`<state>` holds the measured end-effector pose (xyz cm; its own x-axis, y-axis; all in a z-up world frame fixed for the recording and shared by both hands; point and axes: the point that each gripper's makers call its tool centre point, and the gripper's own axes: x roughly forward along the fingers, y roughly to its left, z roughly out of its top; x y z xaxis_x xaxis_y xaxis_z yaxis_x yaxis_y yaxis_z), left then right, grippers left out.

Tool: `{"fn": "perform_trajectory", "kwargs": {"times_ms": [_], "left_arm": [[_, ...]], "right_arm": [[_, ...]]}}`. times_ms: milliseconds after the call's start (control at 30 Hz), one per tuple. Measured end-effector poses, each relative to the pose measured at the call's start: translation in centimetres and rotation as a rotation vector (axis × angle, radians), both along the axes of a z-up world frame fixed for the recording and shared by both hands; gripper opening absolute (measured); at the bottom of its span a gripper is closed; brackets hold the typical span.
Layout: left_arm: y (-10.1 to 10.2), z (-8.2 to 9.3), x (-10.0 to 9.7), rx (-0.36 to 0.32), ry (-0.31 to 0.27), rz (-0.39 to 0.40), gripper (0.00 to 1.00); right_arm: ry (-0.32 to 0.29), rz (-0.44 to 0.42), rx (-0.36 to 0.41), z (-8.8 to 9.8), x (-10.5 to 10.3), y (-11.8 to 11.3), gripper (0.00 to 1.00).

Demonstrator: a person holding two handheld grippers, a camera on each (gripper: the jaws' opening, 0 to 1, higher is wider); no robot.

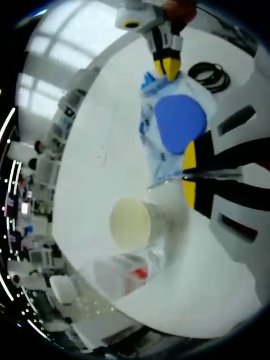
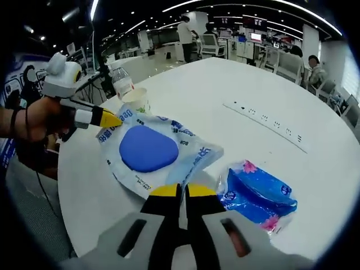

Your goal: Arrange the tabletop items into an orderly group along one side of the table until the central work area is clear of visible clutter.

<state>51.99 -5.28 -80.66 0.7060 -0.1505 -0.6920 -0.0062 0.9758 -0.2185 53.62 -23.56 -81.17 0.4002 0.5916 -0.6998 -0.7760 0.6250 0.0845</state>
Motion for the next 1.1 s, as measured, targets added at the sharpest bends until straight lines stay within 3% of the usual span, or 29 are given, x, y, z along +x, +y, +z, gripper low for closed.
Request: {"fn": "perform_trajectory", "kwargs": {"times_ms": [433,500,600,800,1100], "left_arm": [[-0.1,-1.8,2.3,0.034,0.008,-0.006,0.00],[-0.1,-1.9,2.7,0.008,-0.002,0.014,0.00],[-0.1,-2.4,3.2,0.011,0.000,0.023,0.00],[-0.3,-3.3,4.2,-0.018,-0.006,0.036,0.01],[-0.4,-4.1,5.2,-0.026,0.002,0.040,0.01]], "right_arm": [[-0.007,-0.007,-0.046,-2.1,1.2,0.1,0.02],[-0.028,0.001,-0.067,-2.4,1.5,-0.1,0.02],[-0.015,-0.036,-0.038,-2.5,2.1,-0.1,0.02],[-0.020,-0.040,-0.068,-3.5,2.7,-0.6,0.02],[-0.002,-0.065,-0.051,-4.1,2.8,-0.6,0.02]]}}
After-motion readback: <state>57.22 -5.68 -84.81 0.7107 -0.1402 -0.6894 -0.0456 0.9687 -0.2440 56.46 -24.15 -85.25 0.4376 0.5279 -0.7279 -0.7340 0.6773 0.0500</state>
